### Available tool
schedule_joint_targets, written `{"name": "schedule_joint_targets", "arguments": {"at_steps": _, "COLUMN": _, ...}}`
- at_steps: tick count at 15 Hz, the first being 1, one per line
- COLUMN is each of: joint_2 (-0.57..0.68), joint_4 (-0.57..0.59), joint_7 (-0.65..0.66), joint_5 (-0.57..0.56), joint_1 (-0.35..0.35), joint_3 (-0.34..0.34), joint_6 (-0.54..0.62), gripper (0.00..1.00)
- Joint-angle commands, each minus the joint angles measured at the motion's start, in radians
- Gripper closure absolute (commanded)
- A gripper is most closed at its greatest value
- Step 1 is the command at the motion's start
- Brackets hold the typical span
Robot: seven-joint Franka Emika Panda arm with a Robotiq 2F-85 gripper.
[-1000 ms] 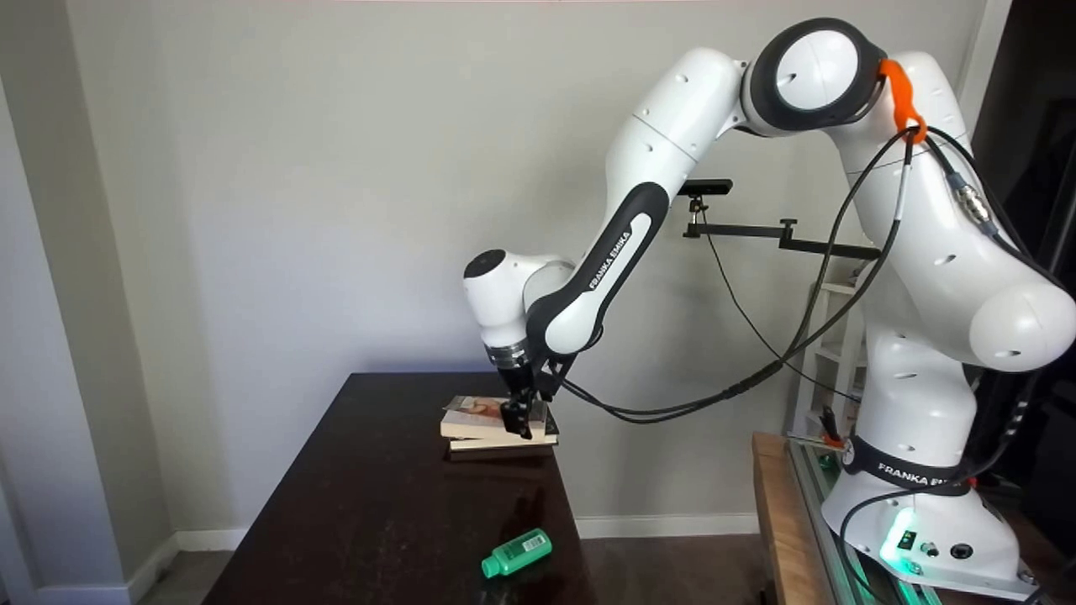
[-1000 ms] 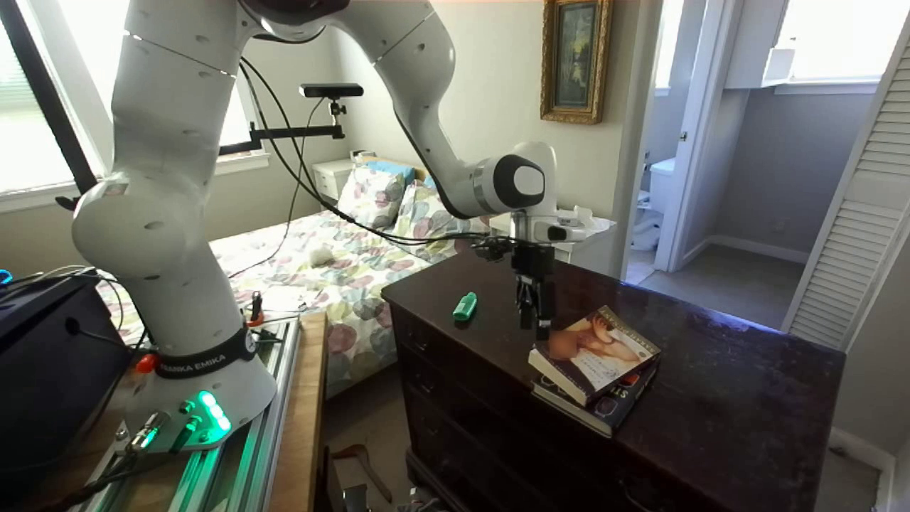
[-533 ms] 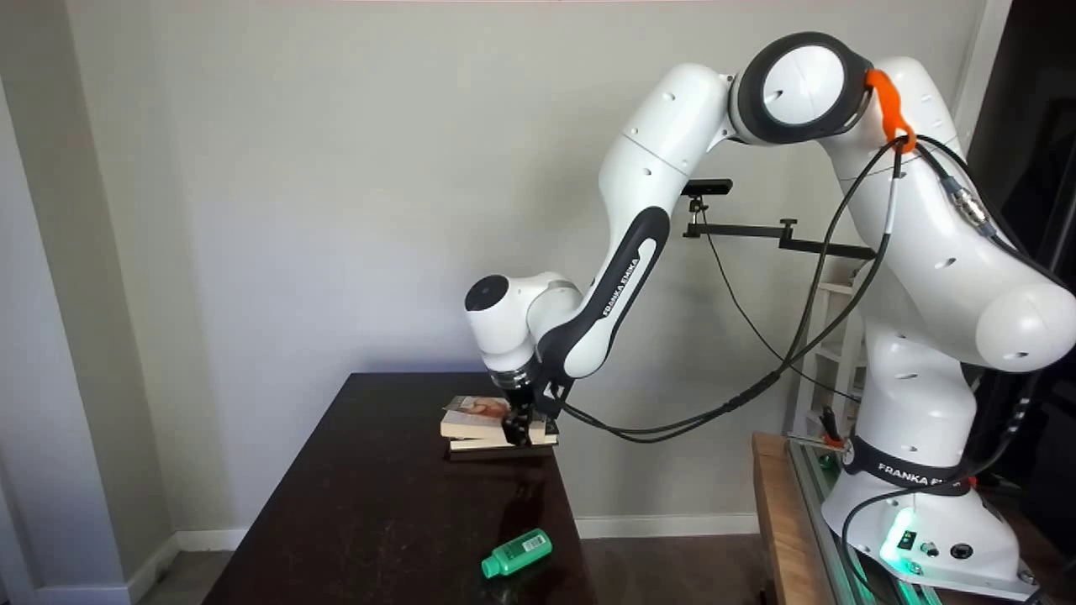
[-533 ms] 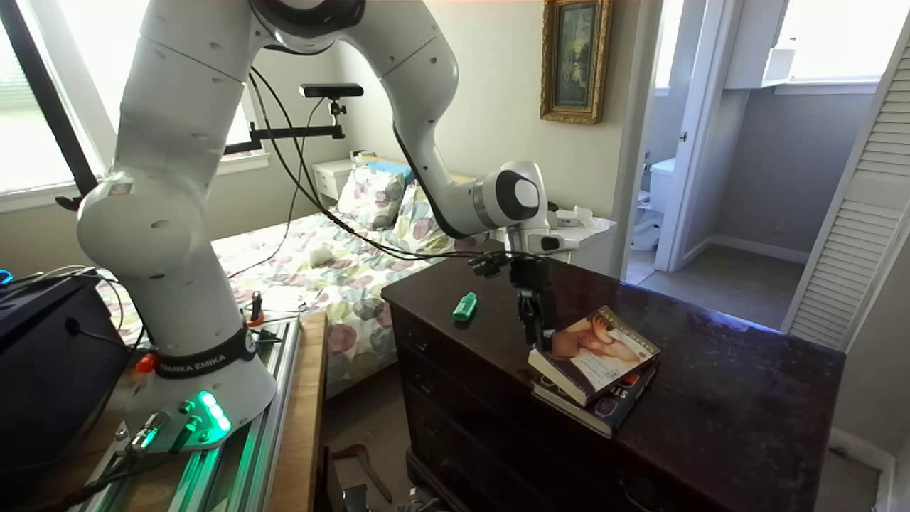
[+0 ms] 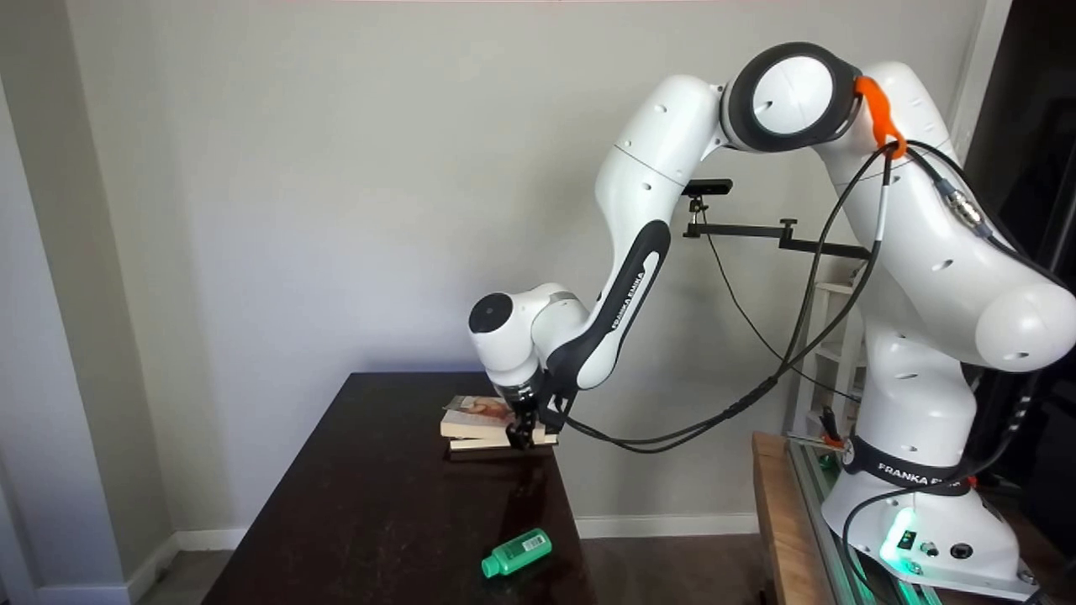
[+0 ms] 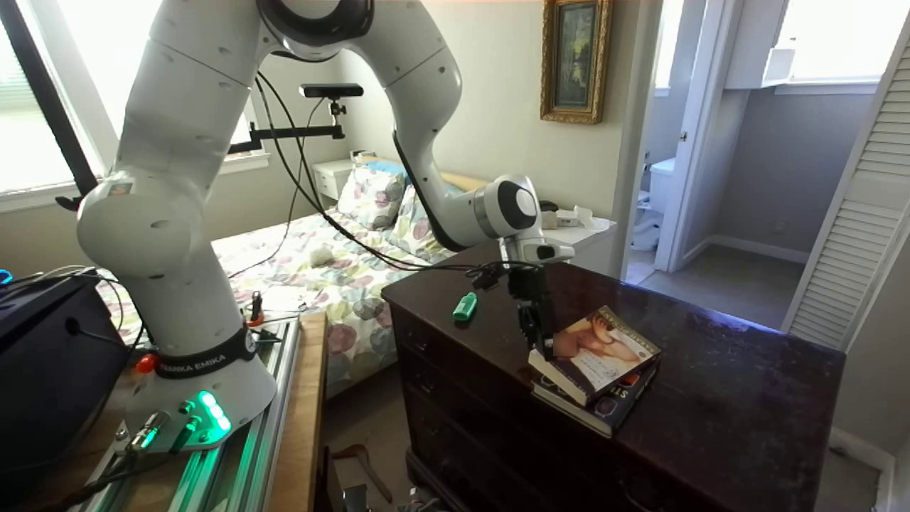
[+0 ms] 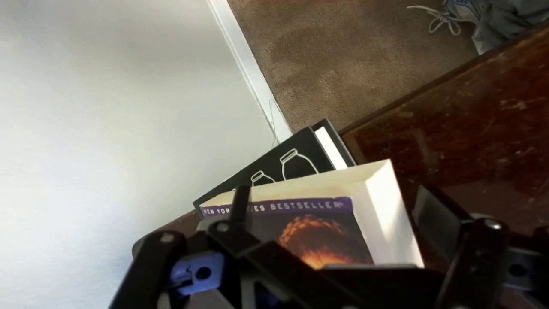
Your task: Turn the book on top upside down.
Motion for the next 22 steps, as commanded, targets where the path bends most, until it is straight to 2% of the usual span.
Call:
{"name": "schedule_joint_targets", "arguments": {"at_steps": 1, "joint_2": 0.017, "joint_4": 0.008, "joint_7": 0.059, "joint_5": -0.06, "joint_1": -0.01, "joint_3": 0.008, "joint_6": 0.009, "gripper": 0.29}}
{"name": "schedule_joint_targets", "arguments": {"at_steps": 2, "joint_2": 0.019, "joint_4": 0.009, "joint_7": 0.067, "joint_5": -0.069, "joint_1": -0.012, "joint_3": 0.009, "joint_6": 0.009, "gripper": 0.31}}
{"name": "schedule_joint_targets", "arguments": {"at_steps": 6, "joint_2": 0.017, "joint_4": 0.009, "joint_7": 0.089, "joint_5": -0.091, "joint_1": -0.018, "joint_3": 0.017, "joint_6": 0.007, "gripper": 0.61}}
{"name": "schedule_joint_targets", "arguments": {"at_steps": 10, "joint_2": 0.002, "joint_4": 0.011, "joint_7": 0.047, "joint_5": -0.041, "joint_1": -0.044, "joint_3": 0.046, "joint_6": -0.012, "gripper": 0.84}}
{"name": "schedule_joint_targets", "arguments": {"at_steps": 16, "joint_2": -0.02, "joint_4": 0.004, "joint_7": -0.003, "joint_5": 0.007, "joint_1": -0.08, "joint_3": 0.083, "joint_6": -0.017, "gripper": 0.94}}
{"name": "schedule_joint_targets", "arguments": {"at_steps": 18, "joint_2": -0.03, "joint_4": 0.001, "joint_7": -0.031, "joint_5": 0.032, "joint_1": -0.093, "joint_3": 0.096, "joint_6": -0.02, "gripper": 0.93}}
{"name": "schedule_joint_targets", "arguments": {"at_steps": 22, "joint_2": -0.073, "joint_4": -0.008, "joint_7": -0.18, "joint_5": 0.187, "joint_1": -0.139, "joint_3": 0.142, "joint_6": -0.023, "gripper": 0.93}}
